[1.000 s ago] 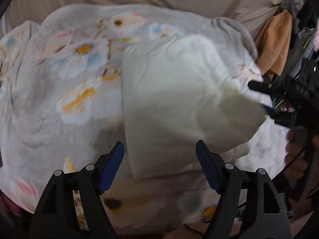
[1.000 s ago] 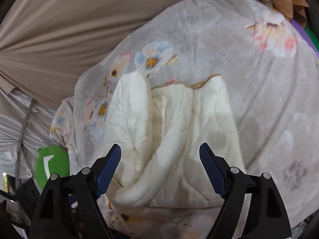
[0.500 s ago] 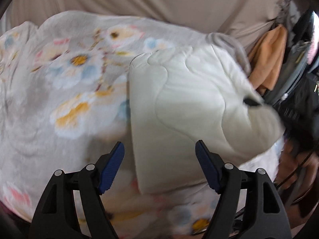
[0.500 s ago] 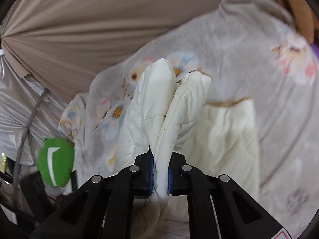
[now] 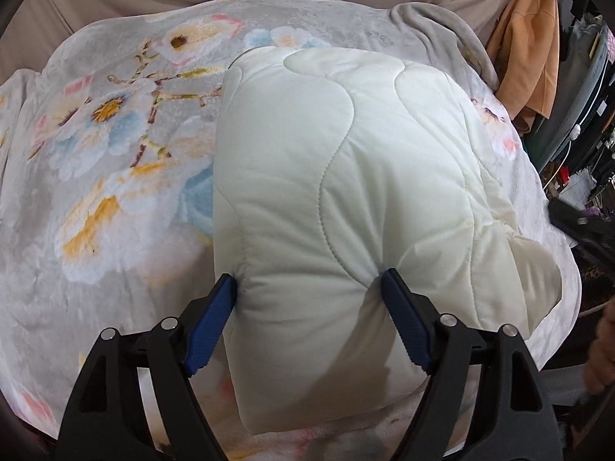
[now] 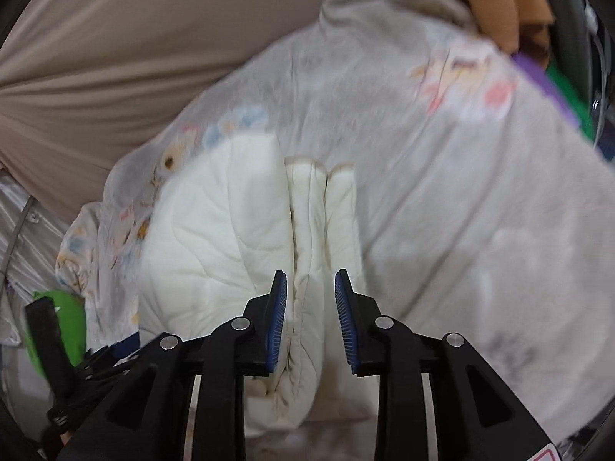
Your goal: Fold large clothes
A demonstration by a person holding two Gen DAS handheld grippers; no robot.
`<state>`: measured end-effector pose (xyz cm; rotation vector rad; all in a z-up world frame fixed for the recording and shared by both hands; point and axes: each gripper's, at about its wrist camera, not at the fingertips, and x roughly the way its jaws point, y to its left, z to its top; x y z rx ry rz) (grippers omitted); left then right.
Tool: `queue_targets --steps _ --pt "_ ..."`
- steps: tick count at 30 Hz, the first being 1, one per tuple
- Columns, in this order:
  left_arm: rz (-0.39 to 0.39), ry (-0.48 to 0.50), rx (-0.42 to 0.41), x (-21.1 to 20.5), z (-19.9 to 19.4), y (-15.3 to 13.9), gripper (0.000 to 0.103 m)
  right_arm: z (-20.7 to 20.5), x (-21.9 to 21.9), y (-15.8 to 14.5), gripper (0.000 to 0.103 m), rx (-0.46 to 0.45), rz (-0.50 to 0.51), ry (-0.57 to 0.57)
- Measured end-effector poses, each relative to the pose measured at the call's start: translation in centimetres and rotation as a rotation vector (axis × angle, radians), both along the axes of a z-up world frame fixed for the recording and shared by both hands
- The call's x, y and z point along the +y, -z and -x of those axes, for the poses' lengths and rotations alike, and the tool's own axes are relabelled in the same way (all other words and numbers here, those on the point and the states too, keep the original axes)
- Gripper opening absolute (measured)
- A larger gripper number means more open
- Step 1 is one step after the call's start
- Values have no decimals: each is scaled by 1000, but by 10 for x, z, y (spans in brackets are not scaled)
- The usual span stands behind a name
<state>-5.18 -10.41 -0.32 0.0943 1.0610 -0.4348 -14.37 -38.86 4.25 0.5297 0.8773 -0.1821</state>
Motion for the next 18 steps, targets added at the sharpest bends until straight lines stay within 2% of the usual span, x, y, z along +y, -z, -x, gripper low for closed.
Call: queue_targets --steps 3,4,6,9,11,14,15,18 --pt "-5 -8 -3 -1 1 -1 76 1 21 1 27 1 -13 -81" --pt "-1 -12 -2 -1 1 -4 76 -1 30 12 27 20 7 -112" --pt "20 -19 8 2 2 -10 75 -3 44 39 20 86 52 -148" --pt "44 -20 -5 3 7 -24 72 3 46 71 20 164 95 -133" --pt "40 -11 -19 0 12 -29 72 7 39 71 19 179 58 -114" --pt "-18 4 0 -7 13 -14 72 17 38 40 18 95 63 -106" --pt "-26 2 -1 -7 12 -9 74 17 40 40 18 101 76 -116" --pt "-69 22 -22 -14 16 5 80 10 46 77 18 194 101 -164"
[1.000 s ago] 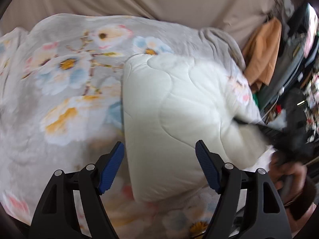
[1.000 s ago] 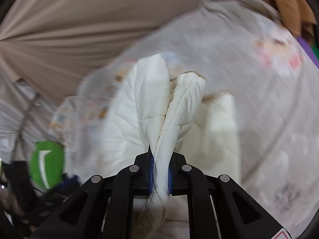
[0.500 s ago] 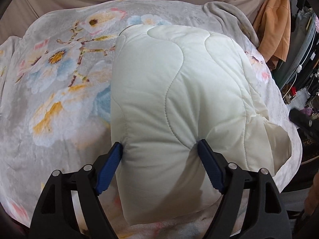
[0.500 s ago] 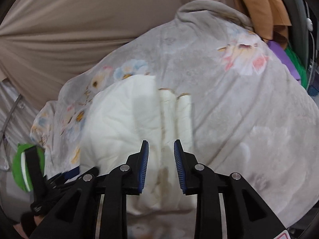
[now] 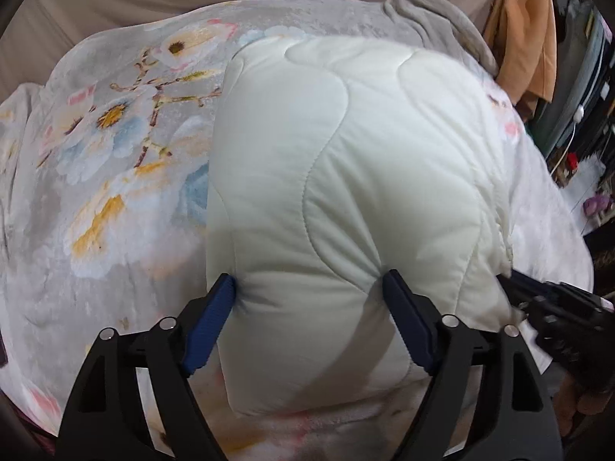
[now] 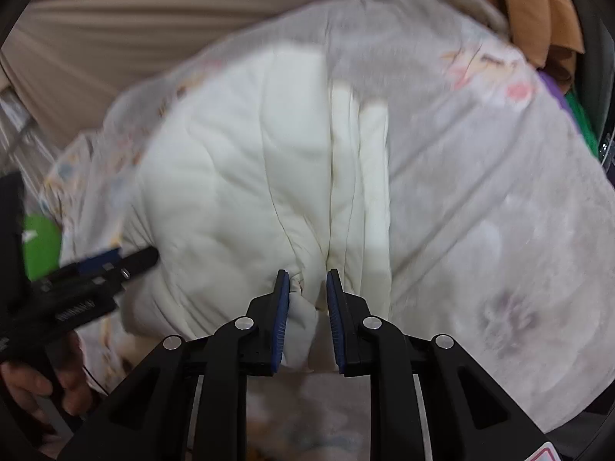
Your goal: Fold large clothes
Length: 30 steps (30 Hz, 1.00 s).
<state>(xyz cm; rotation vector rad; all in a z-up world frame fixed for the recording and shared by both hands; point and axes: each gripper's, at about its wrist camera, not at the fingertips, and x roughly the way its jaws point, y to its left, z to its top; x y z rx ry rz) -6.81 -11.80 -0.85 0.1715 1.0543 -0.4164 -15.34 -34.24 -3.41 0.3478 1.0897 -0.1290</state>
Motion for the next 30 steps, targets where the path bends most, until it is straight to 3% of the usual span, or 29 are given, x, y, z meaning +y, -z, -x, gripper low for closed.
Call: queue_targets --steps 2,4,7,10,14,18,21,25,30 --pt "-24 10 -19 -4 3 0 80 -3 1 5 18 16 15 -5" --pt "-4 1 -16 -2 1 -10 76 -4 -3 -17 18 0 0 17" --pt "93 -30 -24 7 -9 -38 71 -7 -14 -68 18 -122 11 42" --pt "138 -43 -78 4 -25 -64 71 -35 -20 -101 18 -201 32 45" --pt "133 -56 -130 -11 -52 -74 71 -88 -17 -113 10 -258 44 27" --pt "107 -81 -107 -22 -75 -63 71 -138 -9 -98 9 -258 56 26" --pt "81 -93 -77 -26 -88 -49 72 -161 -9 -65 9 -204 87 38" --pt "54 -86 -74 -30 -99 -27 83 -170 -28 -13 4 -131 59 92" --pt "34 -74 -90 -39 -105 -9 91 -169 -36 16 4 -134 35 118"
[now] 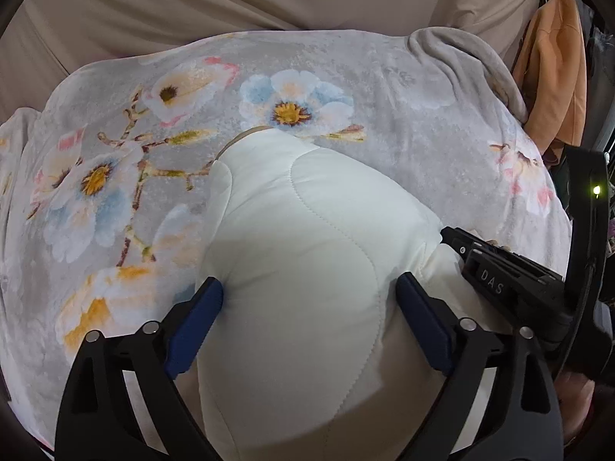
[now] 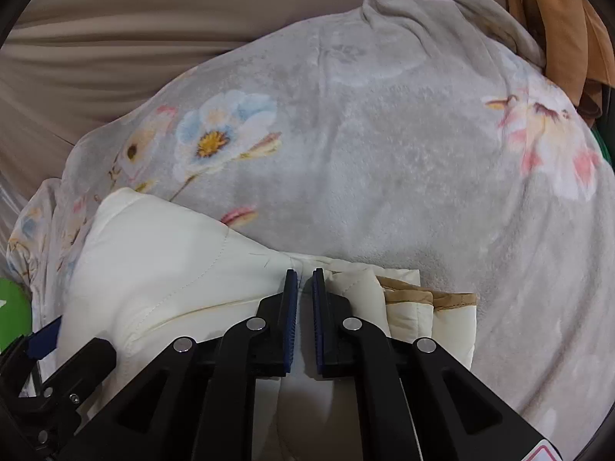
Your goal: Fold large clothes
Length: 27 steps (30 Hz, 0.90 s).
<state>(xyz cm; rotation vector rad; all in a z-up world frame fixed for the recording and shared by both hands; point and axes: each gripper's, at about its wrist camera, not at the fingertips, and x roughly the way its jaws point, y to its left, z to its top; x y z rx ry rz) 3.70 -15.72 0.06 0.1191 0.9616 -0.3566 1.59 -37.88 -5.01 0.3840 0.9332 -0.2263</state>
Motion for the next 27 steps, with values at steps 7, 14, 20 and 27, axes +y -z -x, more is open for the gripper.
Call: queue_targets --steps 7,14,20,27 --pt "-36 -9 15 -2 -4 6 92 -2 0 -2 5 4 5 -8" --pt "-5 -19 35 14 9 -12 88 78 -2 -77 32 -56 -48 -21" --pt "-21 0 43 24 41 -25 88 148 21 -72 42 41 -91 -48" --pt "-62 21 63 33 76 -28 88 173 48 -49 15 68 -122 -79"
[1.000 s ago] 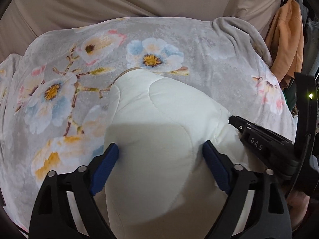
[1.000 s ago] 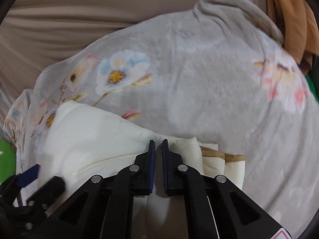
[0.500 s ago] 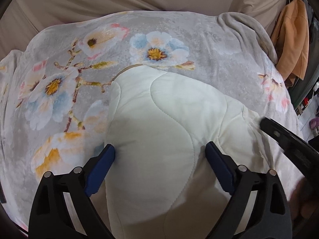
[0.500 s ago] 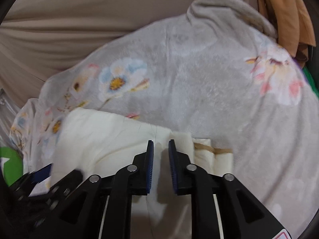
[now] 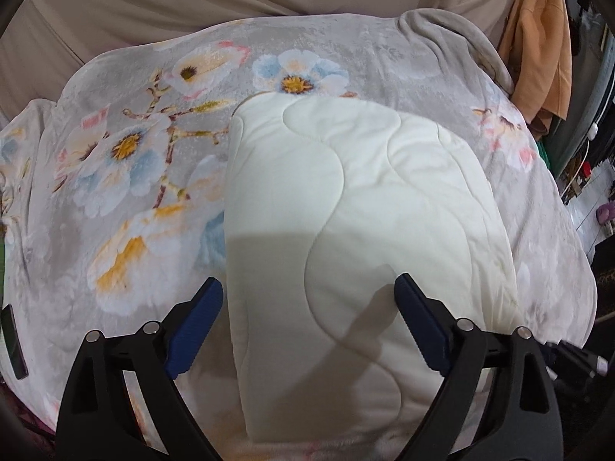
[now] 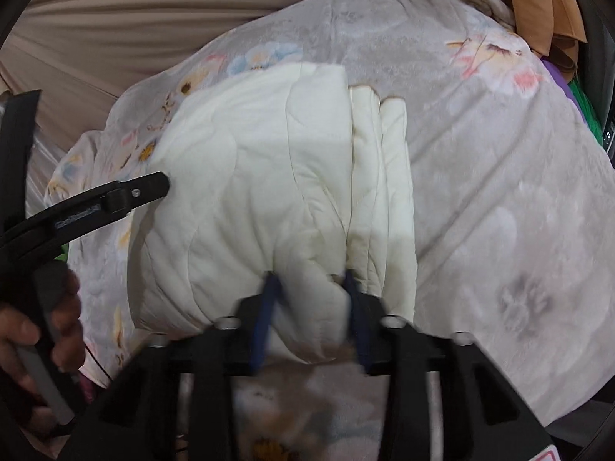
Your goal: Fold large clothes
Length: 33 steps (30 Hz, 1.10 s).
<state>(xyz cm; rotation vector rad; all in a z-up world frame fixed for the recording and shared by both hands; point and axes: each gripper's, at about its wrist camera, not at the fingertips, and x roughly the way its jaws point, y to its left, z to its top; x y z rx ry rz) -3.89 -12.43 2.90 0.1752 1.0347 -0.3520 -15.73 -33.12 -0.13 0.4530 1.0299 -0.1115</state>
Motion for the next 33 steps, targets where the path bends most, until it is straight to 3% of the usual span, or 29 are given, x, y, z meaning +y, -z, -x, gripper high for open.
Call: queue_targets --steps 3,5,10,12,16,19,21,26,28,29,33 --pt "-9 1 4 7 11 -2 88 11 -2 -30 12 -101 -5 12" --pt "-9 -7 16 14 17 -1 88 14 -2 -32 12 -97 14 18" --pt "-32 1 129 20 24 37 90 14 -6 53 12 87 13 44" --pt "-33 -5 138 19 26 52 90 15 -4 65 12 100 8 49" --pt "-19 -11 112 21 24 41 90 18 -10 32 14 65 -15 64" --pt "77 -36 126 35 19 20 88 25 -23 -1 27 -11 -50 114" --pt "116 -62 99 46 14 3 89 22 -28 -17 39 -37 -12 125" --pt "97 -87 54 55 1 -12 89 -11 -43 -16 43 -48 -28 123" --pt "94 -92 51 55 -1 -13 89 -27 -44 0 26 -7 -68 102" --pt "95 -94 53 56 -2 -13 89 -31 -43 3 11 -2 -113 92" --pt "81 -104 43 59 -4 -10 89 -23 -35 -7 10 -25 -36 103"
